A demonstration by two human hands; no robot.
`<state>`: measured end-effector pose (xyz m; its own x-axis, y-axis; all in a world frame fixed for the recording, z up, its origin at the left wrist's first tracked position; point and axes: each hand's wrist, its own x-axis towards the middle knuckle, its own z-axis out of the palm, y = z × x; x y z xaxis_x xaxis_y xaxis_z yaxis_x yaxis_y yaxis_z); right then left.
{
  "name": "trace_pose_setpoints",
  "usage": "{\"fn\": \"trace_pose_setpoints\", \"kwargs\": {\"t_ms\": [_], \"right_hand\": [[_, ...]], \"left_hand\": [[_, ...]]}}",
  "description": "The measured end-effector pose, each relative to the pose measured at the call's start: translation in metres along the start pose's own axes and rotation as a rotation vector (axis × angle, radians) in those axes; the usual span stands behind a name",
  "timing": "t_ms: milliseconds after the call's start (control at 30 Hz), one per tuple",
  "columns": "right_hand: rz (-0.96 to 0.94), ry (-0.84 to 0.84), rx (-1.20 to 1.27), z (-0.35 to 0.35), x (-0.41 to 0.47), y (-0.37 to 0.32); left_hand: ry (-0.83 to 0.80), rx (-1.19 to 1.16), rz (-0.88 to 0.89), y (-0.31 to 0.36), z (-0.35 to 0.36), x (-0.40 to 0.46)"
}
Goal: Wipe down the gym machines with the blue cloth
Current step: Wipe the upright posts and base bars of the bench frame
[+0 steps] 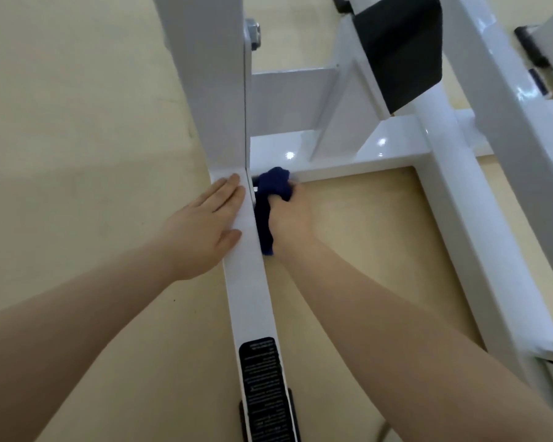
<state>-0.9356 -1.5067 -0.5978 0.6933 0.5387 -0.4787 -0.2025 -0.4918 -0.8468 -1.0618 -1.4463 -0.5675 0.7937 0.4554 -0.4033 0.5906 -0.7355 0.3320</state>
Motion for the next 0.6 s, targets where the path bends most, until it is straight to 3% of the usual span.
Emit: {"fn": "trace_pose_setpoints", "kwargs": {"t_ms": [133, 200, 300, 367, 467, 533, 600], "right_hand": [[-0.225, 0.278, 0.052, -0.011, 0.013, -0.010], [-0.350, 0.199, -0.033, -0.008, 0.019, -0.016], [-0.502, -0.029, -0.700, 0.011, 0.028, -0.007], [-0.545, -0.092, -0.993, 0.005, 0.040, -0.011], [-0.646, -0.072, -1.149, -0.018, 0.060, -0.015], [-0.589, -0.021, -1.120, -0.013, 0.054, -0.014], [-0.568, -0.094, -1.089, -0.001, 0.043, -0.009]], "left_hand": [[-0.078, -0.055, 0.025, -0.008, -0.006, 0.002], [-0.080, -0.061, 0.043, -0.011, -0.007, 0.002], [-0.087, -0.080, 0.049, -0.012, -0.009, 0.002], [-0.101, -0.080, 0.047, -0.012, -0.012, 0.001], [-0.101, -0.074, 0.042, -0.011, -0.013, 0.000], [-0.105, -0.065, 0.038, -0.012, -0.013, 0.000], [-0.117, -0.065, 0.033, -0.011, -0.013, 0.000]]}}
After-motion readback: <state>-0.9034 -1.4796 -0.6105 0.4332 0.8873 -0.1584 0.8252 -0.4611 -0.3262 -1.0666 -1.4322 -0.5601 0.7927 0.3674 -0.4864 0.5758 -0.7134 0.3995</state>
